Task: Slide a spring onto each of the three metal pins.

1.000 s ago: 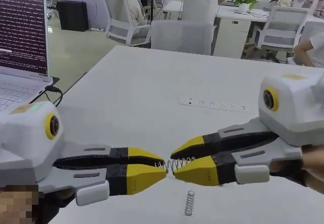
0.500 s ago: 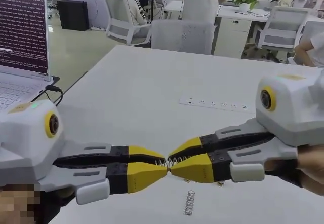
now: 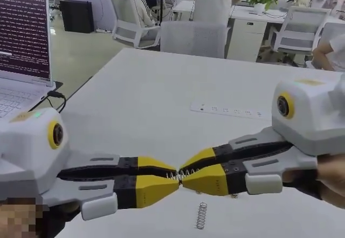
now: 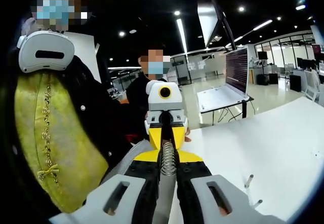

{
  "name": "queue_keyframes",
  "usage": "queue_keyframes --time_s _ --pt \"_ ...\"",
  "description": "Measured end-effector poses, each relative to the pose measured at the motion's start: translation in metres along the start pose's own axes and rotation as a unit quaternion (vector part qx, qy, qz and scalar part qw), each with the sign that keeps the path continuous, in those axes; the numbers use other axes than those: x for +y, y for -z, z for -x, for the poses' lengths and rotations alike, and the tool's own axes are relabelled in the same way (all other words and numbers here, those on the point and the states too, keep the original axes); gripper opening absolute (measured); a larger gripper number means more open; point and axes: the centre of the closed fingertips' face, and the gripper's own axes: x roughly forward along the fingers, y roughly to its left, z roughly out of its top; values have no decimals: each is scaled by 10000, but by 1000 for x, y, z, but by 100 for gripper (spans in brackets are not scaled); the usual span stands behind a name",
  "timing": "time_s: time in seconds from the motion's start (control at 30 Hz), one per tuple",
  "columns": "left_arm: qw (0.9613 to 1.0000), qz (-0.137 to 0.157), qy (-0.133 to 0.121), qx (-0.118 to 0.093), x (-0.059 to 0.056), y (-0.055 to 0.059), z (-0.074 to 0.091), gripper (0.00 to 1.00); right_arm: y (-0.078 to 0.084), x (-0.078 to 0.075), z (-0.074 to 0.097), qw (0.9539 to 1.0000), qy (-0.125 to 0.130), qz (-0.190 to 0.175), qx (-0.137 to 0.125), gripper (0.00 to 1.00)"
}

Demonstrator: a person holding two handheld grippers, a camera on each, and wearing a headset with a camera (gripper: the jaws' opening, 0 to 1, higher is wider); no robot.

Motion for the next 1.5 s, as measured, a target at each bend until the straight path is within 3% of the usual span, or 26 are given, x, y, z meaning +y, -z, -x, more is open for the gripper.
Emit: queue_keyframes --time_s 0.33,0.57,0.7,0.83,0.97,1.03,1.13,1.3,1.43,1.47,1.5 --pt "9998 -184 -55 -66 2 -3 -2 3 -3 -1 3 9997 114 209 -7 8" --pt "9995 -274 -133 101 4 2 -2 4 2 -2 2 9958 352 737 407 8" --pt "9992 -313 -195 181 6 5 -2 6 1 -2 3 9951 398 802 423 8" --pt "9988 -320 -276 247 9 6 -1 9 9 -8 8 9905 563 969 799 8" --pt "9962 -461 -533 503 16 12 1 14 20 -13 15 9849 672 1069 1183 8" --pt "9940 -555 -652 678 20 18 2 14 28 -17 20 9796 734 1140 1481 8" --pt "9901 -718 -761 934 23 27 2 17 33 -20 25 9748 772 1186 1724 8" --pt "9842 -872 -1000 1171 27 36 4 20 39 -28 36 9659 894 1260 2078 8" --pt "9689 -1292 -1298 1666 35 50 10 23 44 -37 45 9595 1004 1258 2313 8" --pt "9625 -1413 -1391 1849 38 56 11 24 48 -41 48 9555 1058 1280 2437 8" --pt "9613 -1445 -1398 1883 38 57 11 25 49 -44 50 9530 1091 1302 2507 8"
